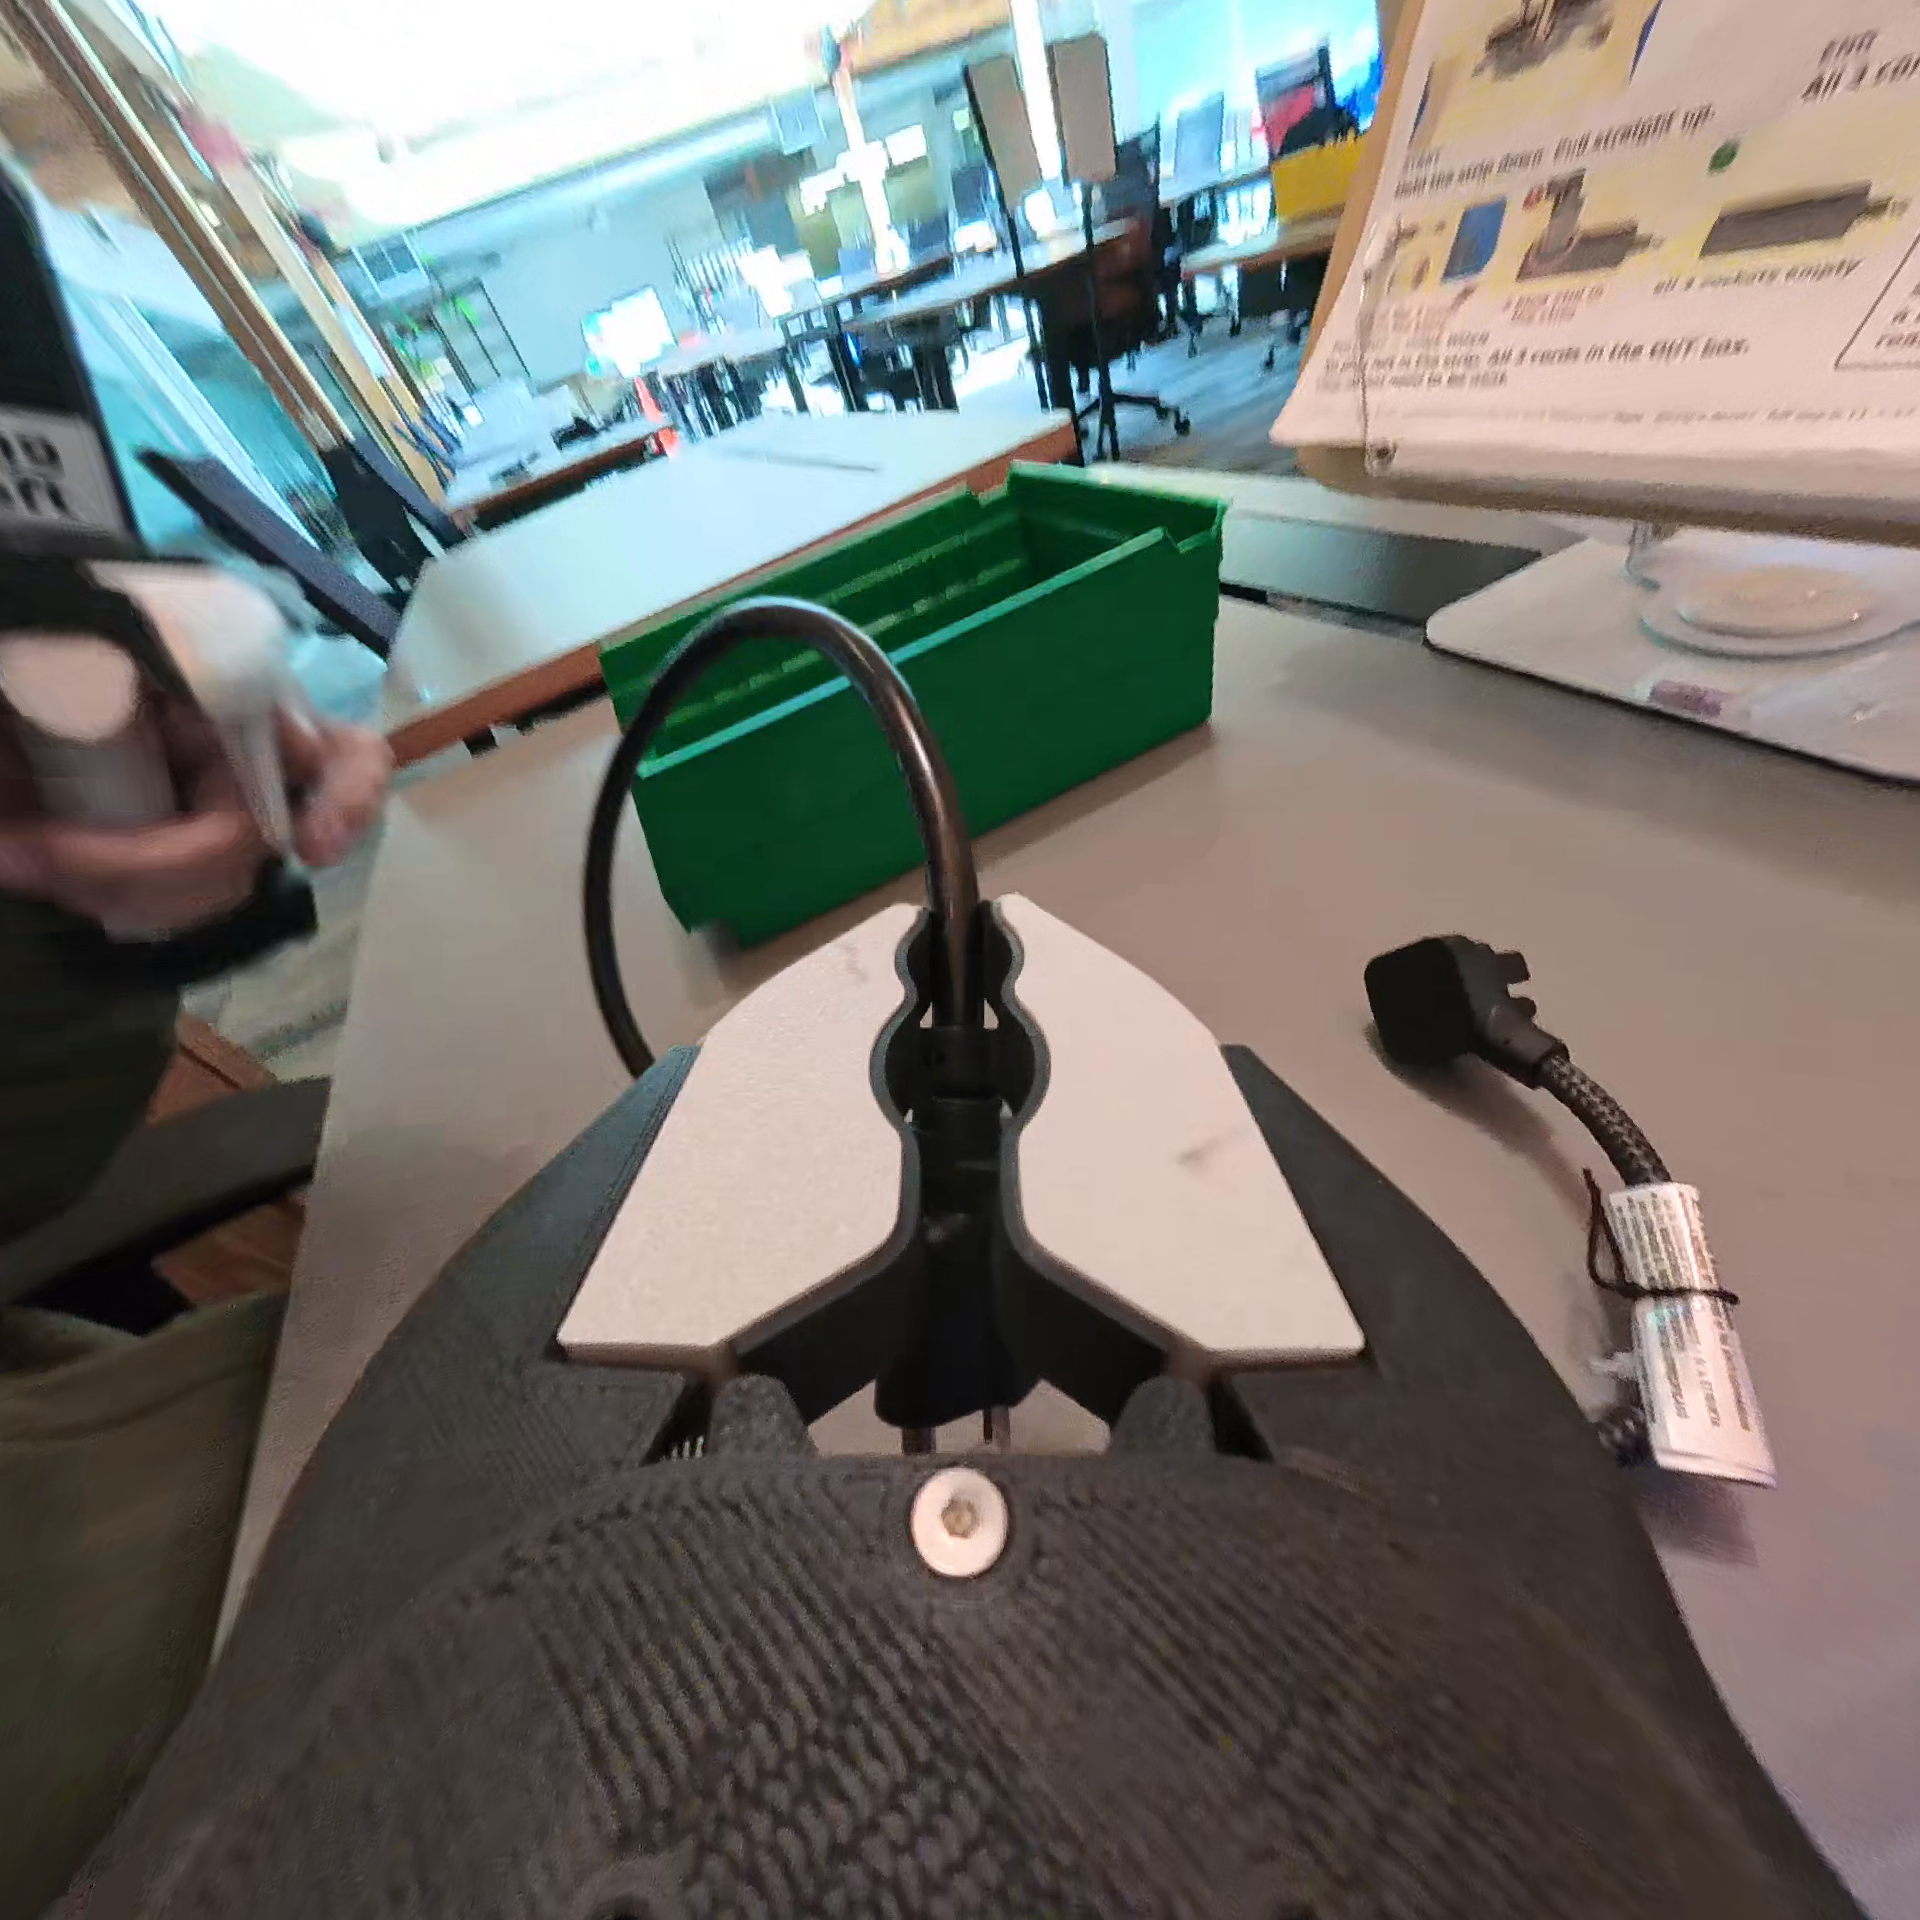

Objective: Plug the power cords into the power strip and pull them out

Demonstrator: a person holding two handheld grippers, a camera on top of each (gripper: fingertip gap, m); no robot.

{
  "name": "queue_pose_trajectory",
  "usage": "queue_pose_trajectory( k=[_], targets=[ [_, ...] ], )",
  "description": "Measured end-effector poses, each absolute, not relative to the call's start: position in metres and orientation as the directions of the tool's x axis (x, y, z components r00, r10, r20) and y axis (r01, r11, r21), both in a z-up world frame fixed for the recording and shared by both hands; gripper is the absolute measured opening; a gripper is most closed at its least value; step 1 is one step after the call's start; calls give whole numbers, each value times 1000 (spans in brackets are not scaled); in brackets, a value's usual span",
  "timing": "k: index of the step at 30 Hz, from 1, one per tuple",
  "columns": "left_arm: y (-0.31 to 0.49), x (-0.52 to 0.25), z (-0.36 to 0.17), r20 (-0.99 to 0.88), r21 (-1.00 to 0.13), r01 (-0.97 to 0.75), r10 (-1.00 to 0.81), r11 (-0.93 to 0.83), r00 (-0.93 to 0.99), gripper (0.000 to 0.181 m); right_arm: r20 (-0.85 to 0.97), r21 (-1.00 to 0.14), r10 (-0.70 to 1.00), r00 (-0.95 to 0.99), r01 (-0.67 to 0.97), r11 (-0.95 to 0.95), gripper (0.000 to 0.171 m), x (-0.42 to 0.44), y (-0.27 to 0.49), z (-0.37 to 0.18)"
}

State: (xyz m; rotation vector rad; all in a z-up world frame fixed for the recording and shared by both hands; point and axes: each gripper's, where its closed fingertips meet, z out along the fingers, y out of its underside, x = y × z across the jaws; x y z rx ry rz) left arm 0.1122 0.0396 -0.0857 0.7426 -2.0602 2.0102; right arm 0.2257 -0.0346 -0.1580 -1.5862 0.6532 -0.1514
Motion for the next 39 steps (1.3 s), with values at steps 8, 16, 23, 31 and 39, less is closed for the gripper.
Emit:
queue_pose_trajectory(
  k=[8, 16, 23, 31, 39],
  targets=[
    [-27, 162, -140, 621, -761, -647, -340, -47, -706, 71, -244, -969, -369, 897, -212, 127, 8, 185, -26, -113],
    [-41, 189, -68, 649, -742, -604, -82, -291, -757, 48, -223, -968, -399, 890, -155, 195, 8, 171, -48, -91],
    [-51, 201, -72, 512, -859, -489, -210, -153, -833, 36, -251, -960, -367, 896, -181, 214, 8, 159, -47, -88],
    [-53, 177, -84, 83, -996, -77, -182, -43, -980, 46, -415, -850, -106, 903, -344, 398, 9, 150, -51, -60],
    [-61, 152, -67, 172, -933, -162, -2, -320, -985, 40, -461, -791, 35, 887, -428, 438, 9, 146, -36, -55]
  ],
)
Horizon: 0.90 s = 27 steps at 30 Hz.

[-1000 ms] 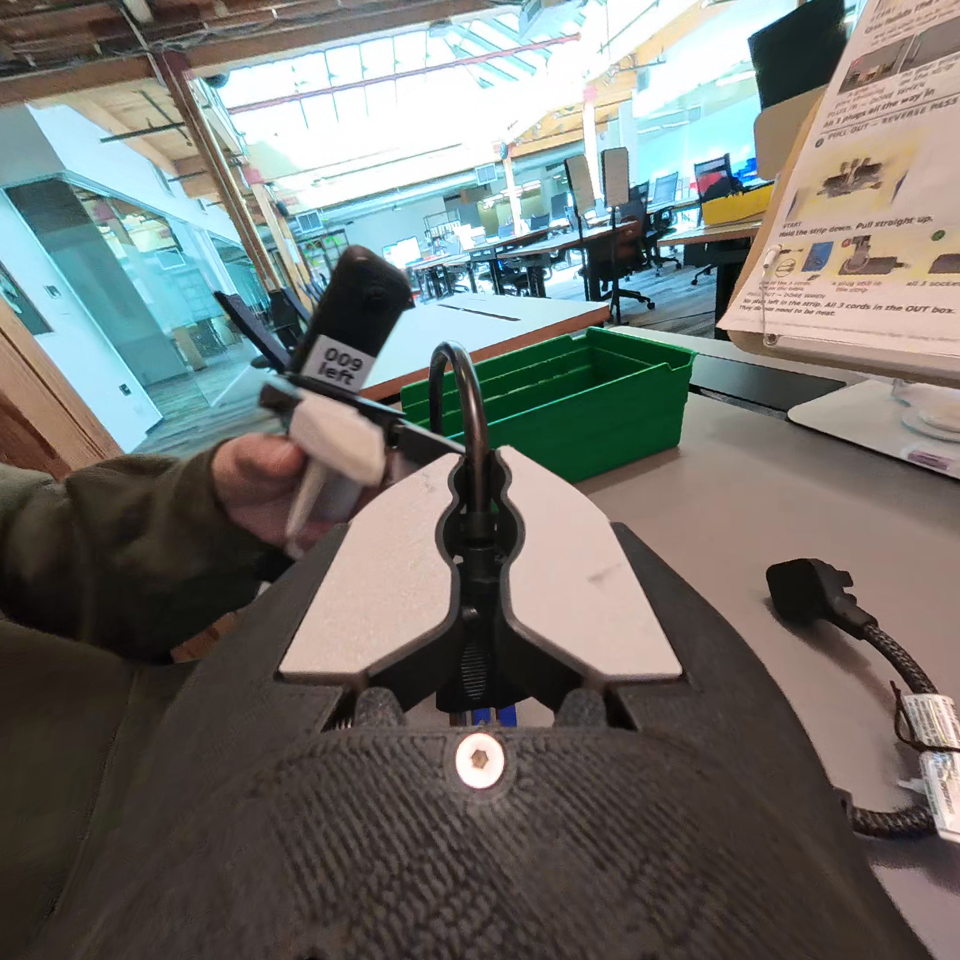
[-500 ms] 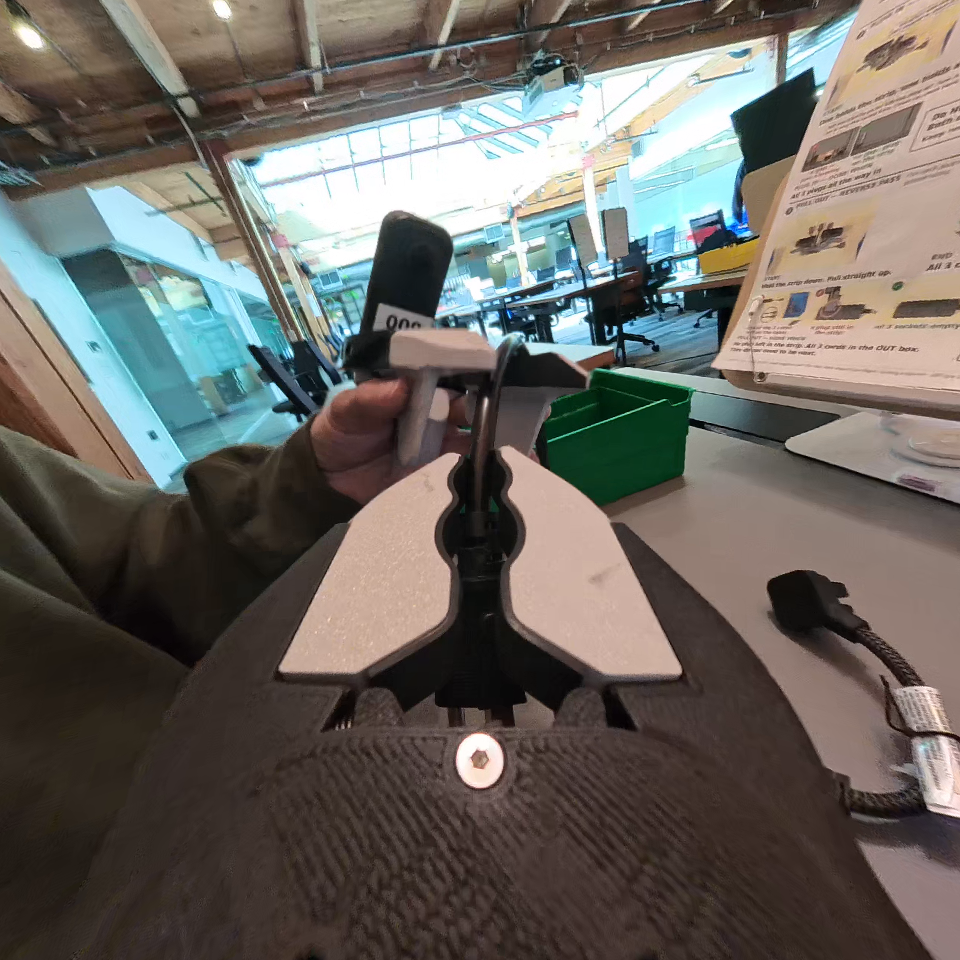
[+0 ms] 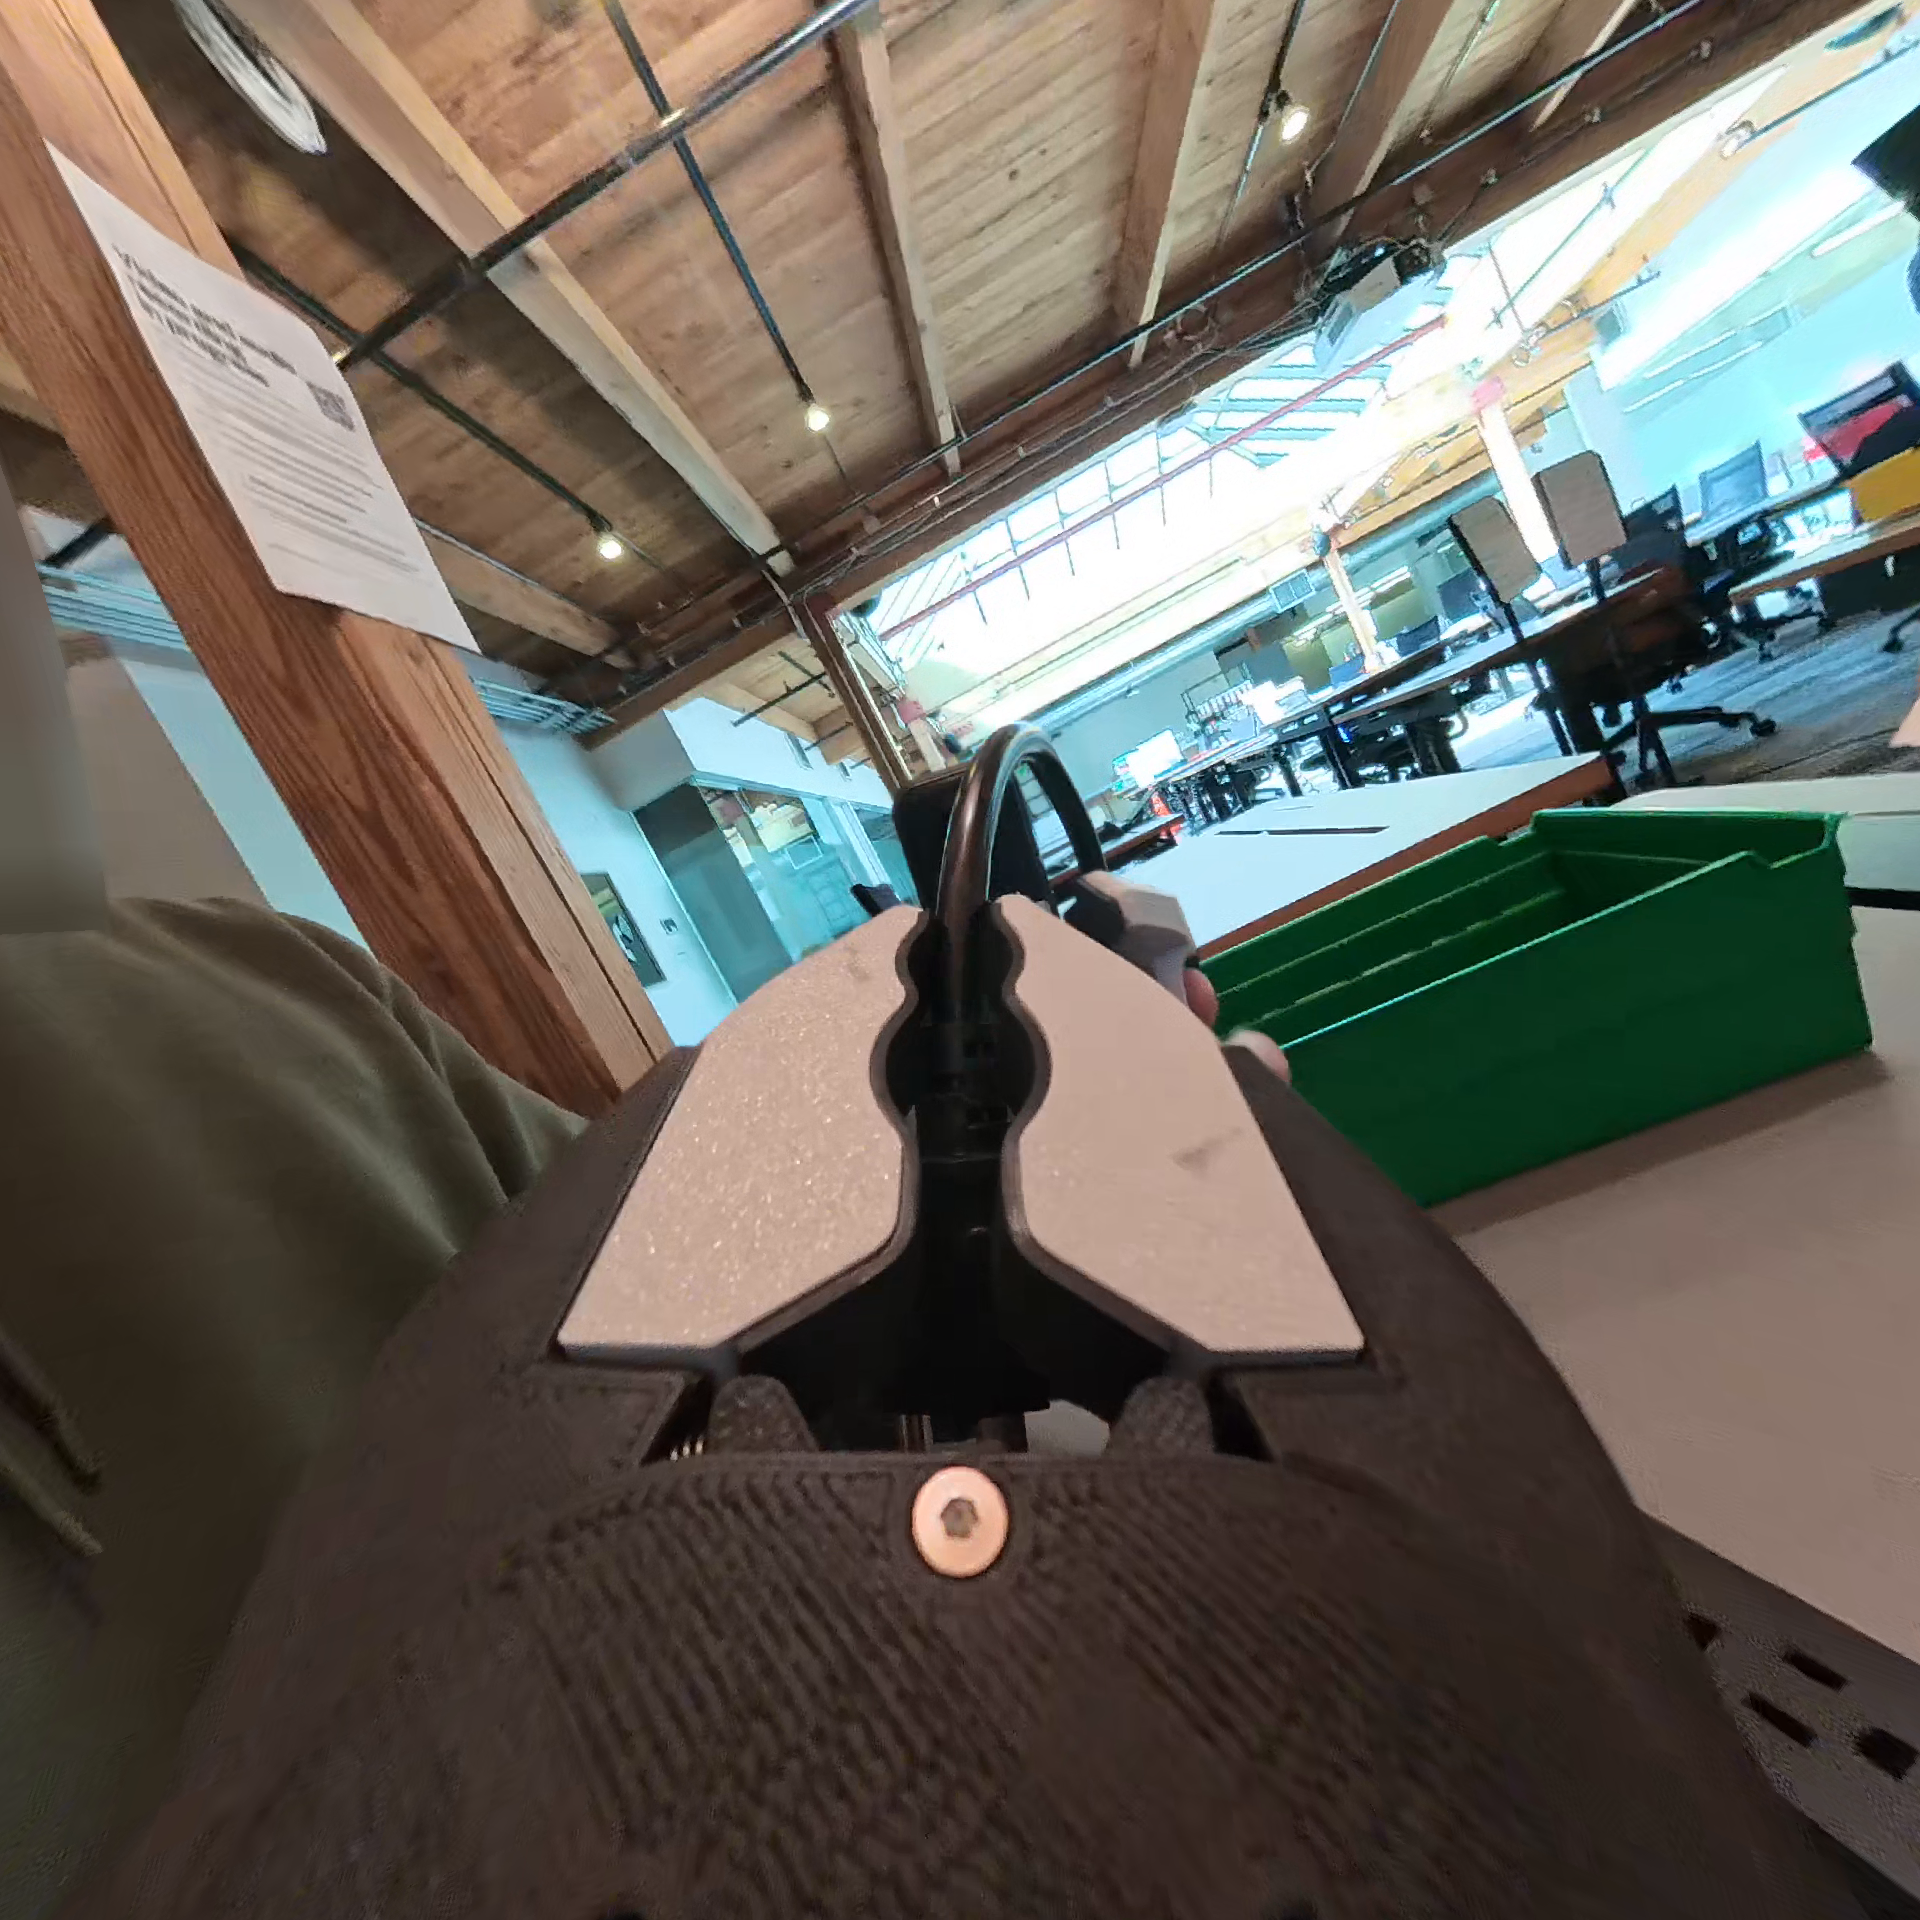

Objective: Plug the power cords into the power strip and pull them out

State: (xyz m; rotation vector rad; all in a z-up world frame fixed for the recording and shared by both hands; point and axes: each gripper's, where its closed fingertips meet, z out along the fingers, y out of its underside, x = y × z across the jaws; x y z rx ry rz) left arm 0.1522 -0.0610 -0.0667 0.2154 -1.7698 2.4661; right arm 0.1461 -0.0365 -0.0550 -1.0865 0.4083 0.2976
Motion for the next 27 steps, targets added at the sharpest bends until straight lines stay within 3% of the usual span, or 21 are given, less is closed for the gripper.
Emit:
queue_pose_trajectory(
  k=[3, 5, 6, 7, 10, 11, 13, 15, 20, 24, 27],
  targets=[
    [-59, 145, -64, 67, -944, -69, 16, -323, -998, 39, -465, -789, 80, 882, -454, 415, 9, 143, -37, -58],
    [-50, 143, -49, 67, -903, -90, 69, -419, -995, 43, -466, -799, 80, 881, -458, 388, 9, 142, -37, -63],
    [-48, 143, -46, 79, -893, -114, 97, -435, -992, 36, -458, -802, 105, 883, -461, 380, 9, 139, -37, -63],
    [-49, 148, -49, 84, -907, -104, 67, -408, -994, 17, -458, -803, 110, 882, -464, 373, 9, 137, -35, -64],
    [-53, 158, -55, 39, -945, -22, -44, -325, -998, 13, -449, -821, 18, 893, -421, 386, 10, 152, -38, -71],
    [-54, 163, -56, 29, -957, 1, -98, -290, -995, 13, -434, -839, -57, 899, -380, 390, 15, 160, -41, -75],
    [-52, 171, -52, 39, -969, 9, -193, -245, -981, 10, -378, -885, -258, 889, -266, 382, 41, 178, -54, -84],
    [-50, 174, -48, 53, -984, -9, -247, -177, -968, 5, -265, -940, -379, 887, -149, 307, 43, 179, -63, -91],
    [-46, 160, -37, 42, -997, -31, -175, -64, -984, 5, -101, -992, -430, 897, -59, 110, 52, 176, -60, -104],
    [-42, 151, -27, 26, -999, -21, -114, -40, -993, 5, -61, -997, -311, 948, -47, 54, 31, 162, -45, -101],
    [-42, 150, -29, 4, -1000, -5, -119, 5, -993, 7, -10, -1000, -293, 956, -11, -3, 27, 161, -35, -104]
  ],
)
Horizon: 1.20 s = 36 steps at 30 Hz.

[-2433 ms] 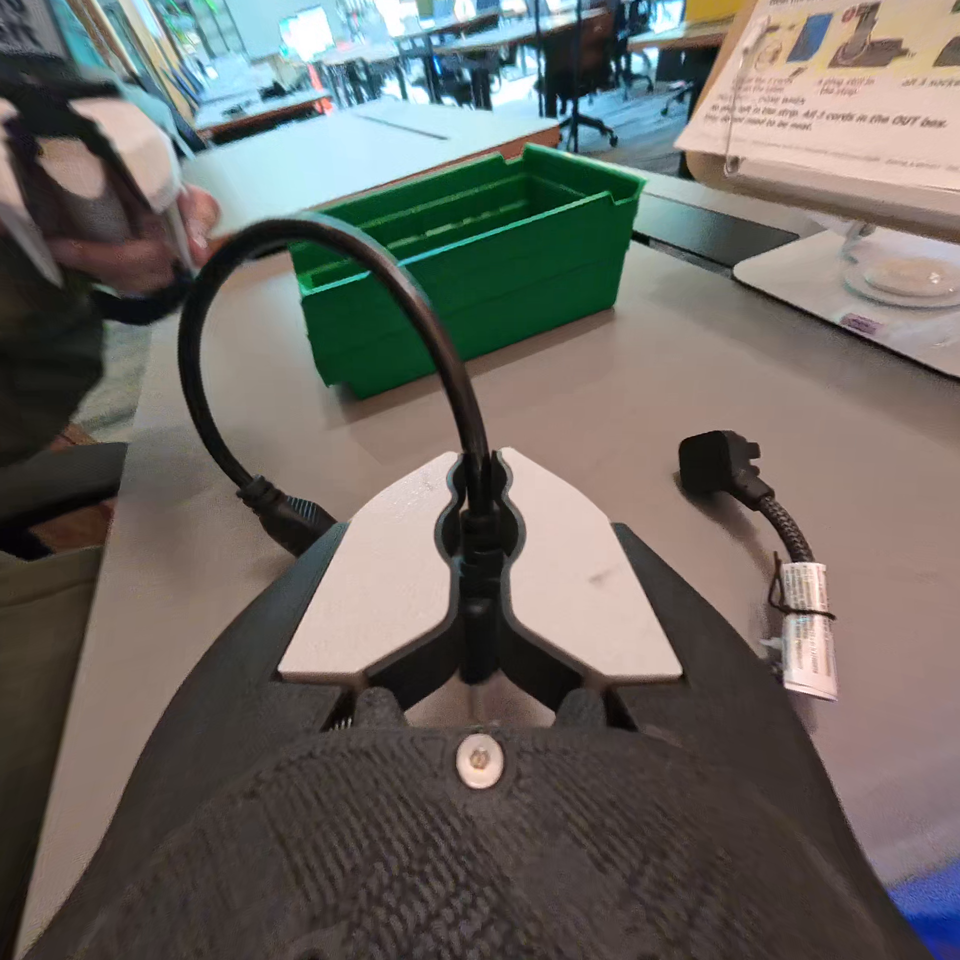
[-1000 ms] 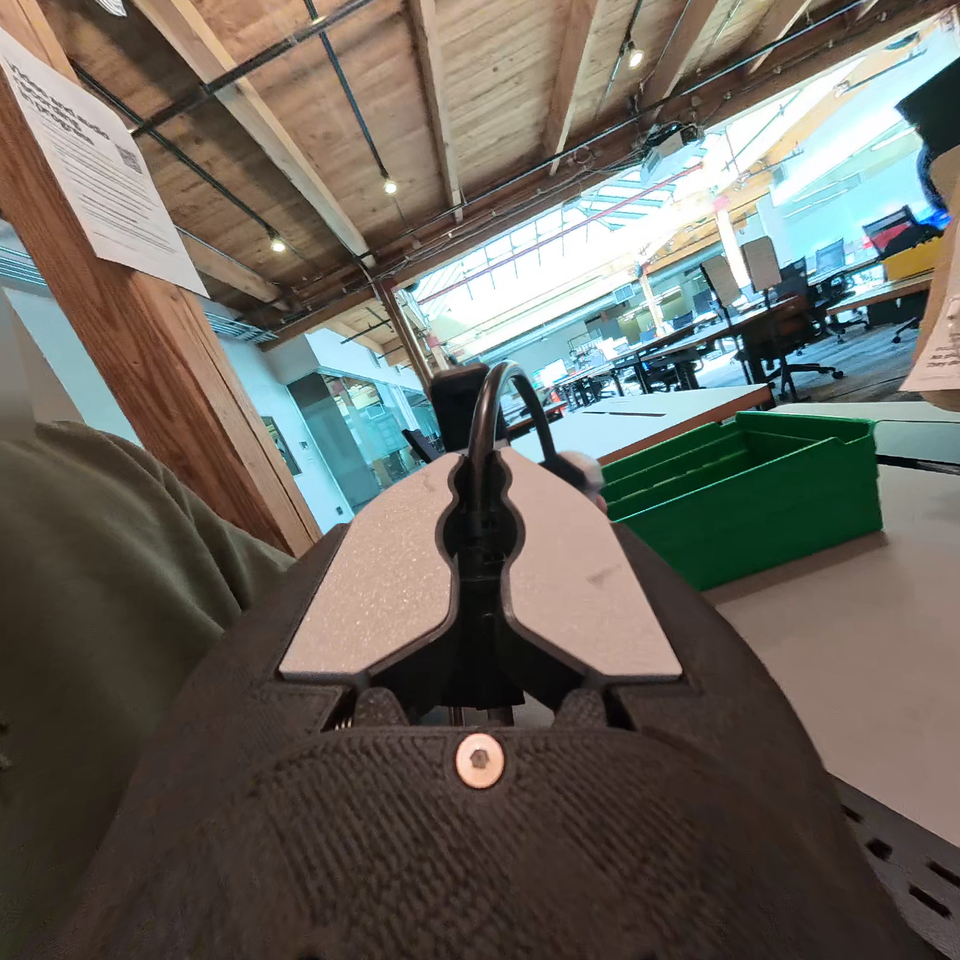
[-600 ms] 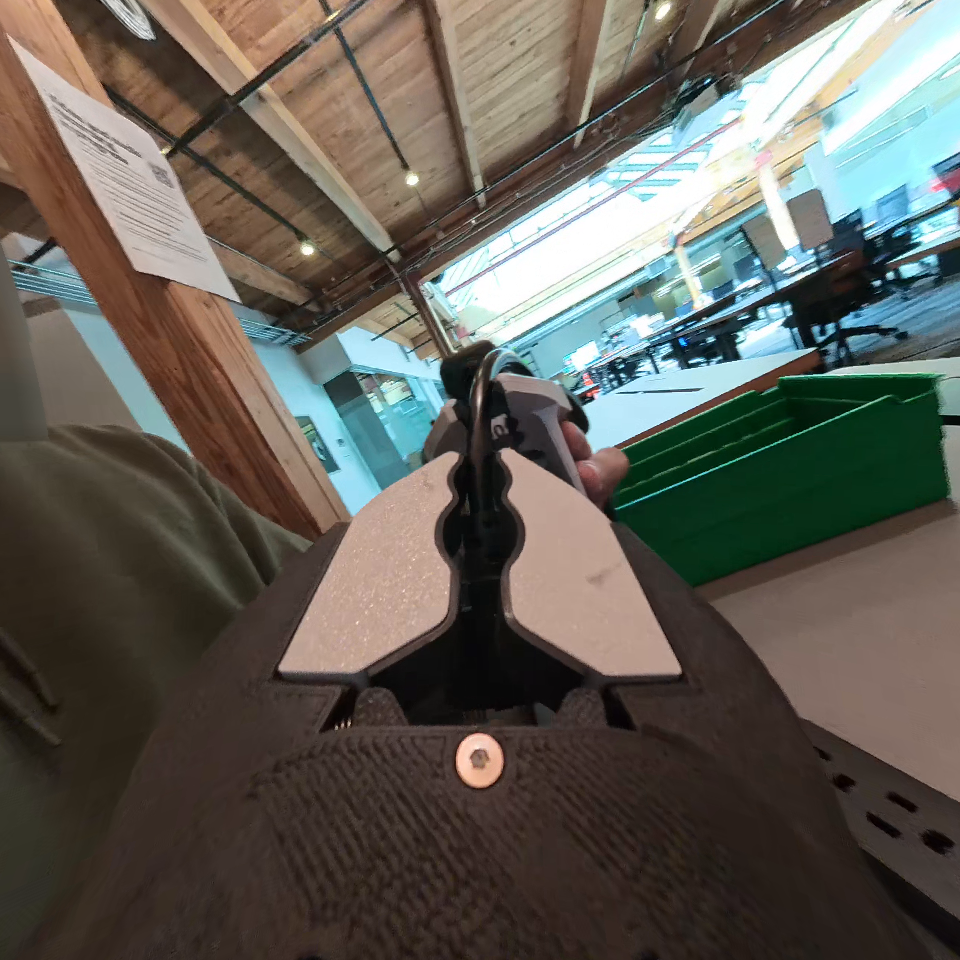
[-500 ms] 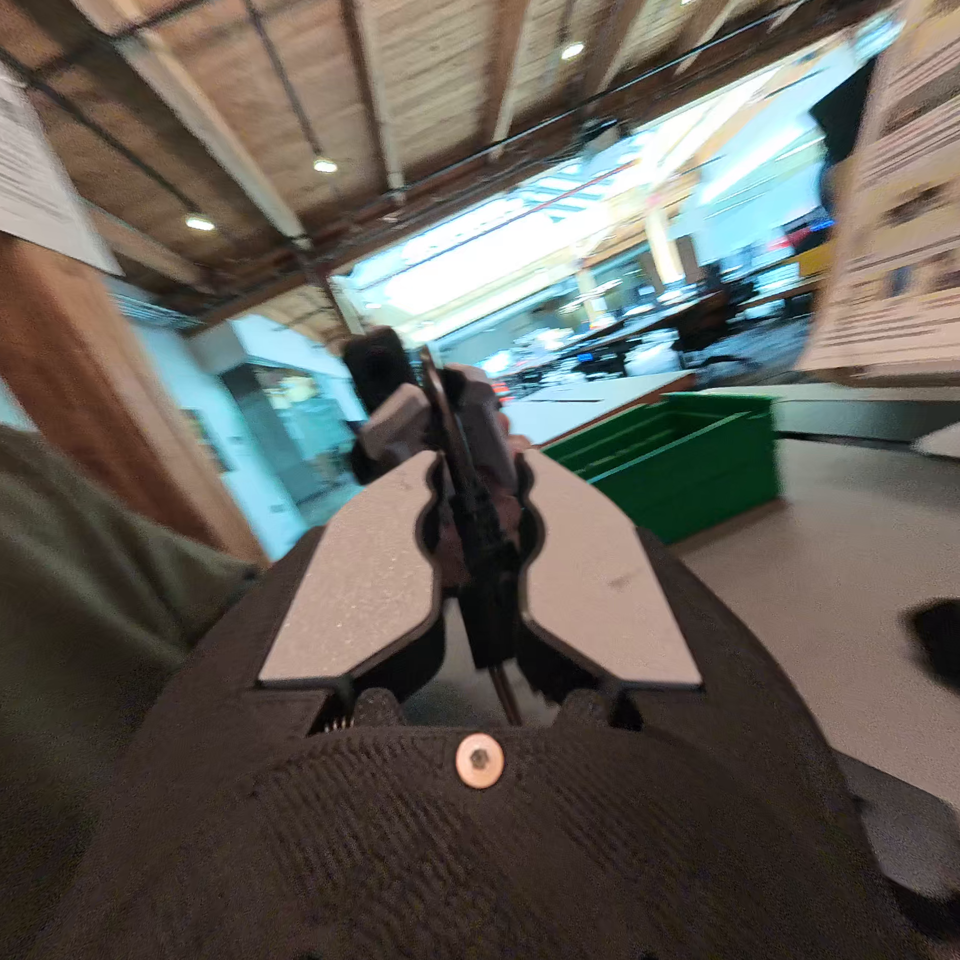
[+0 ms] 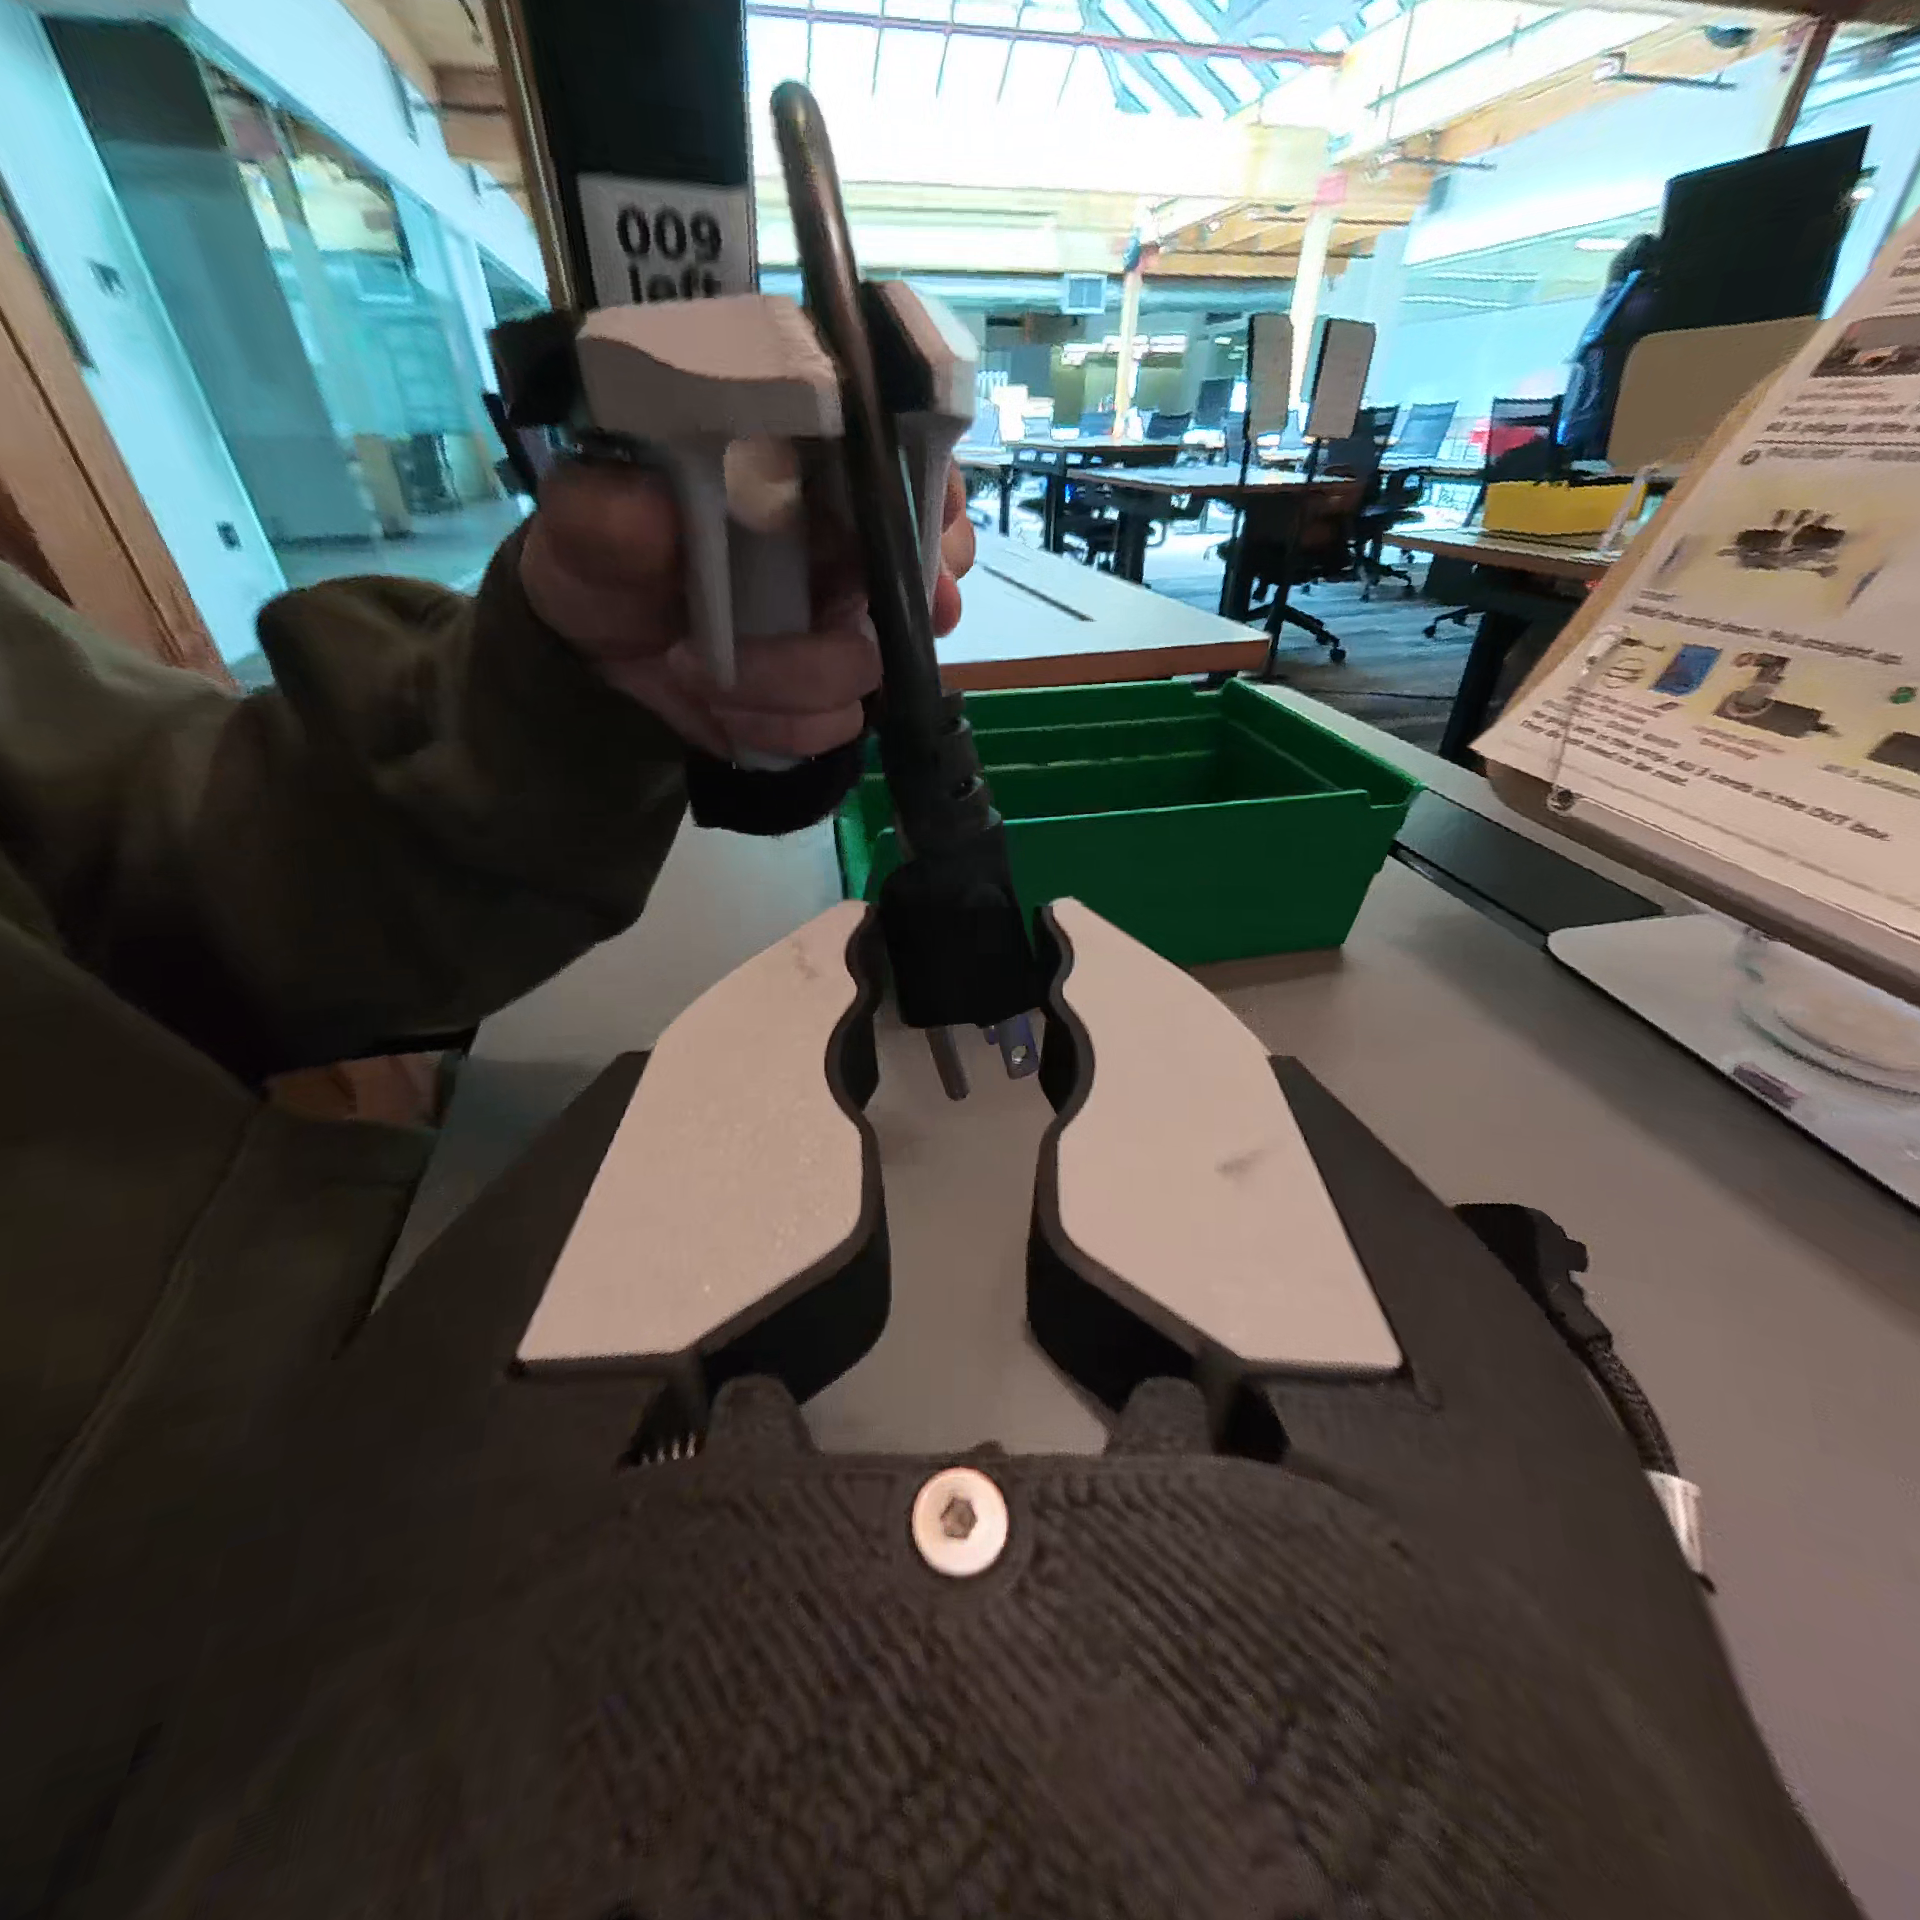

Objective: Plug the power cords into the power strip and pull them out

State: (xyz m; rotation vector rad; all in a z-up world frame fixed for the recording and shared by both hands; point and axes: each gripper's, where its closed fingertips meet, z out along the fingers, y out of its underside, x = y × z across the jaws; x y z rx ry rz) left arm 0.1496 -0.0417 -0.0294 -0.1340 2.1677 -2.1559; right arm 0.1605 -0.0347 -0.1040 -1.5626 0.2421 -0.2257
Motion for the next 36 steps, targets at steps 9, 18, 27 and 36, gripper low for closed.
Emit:
queue_pose_trajectory(
  k=[9, 18, 27, 36],
  targets=[
    [-36, 125, -26, -297, -951, 292, -40, 105, -954, 29, -115, -962, 154, 981, -149, 227, 25, 120, -32, -71],
    [-50, 107, -45, -285, -951, 302, 195, 62, -938, 33, -182, -906, 438, 880, -323, 273, 22, 104, -36, -61],
    [-47, 177, -44, -21, -985, -32, -302, 168, -953, 15, 266, -930, -526, 808, 358, 79, 58, 170, -57, -62],
    [-55, 172, -43, 150, -969, -202, -312, 140, -938, 16, 434, -900, -508, 744, 387, -201, 28, 174, -33, -75]
  ],
)
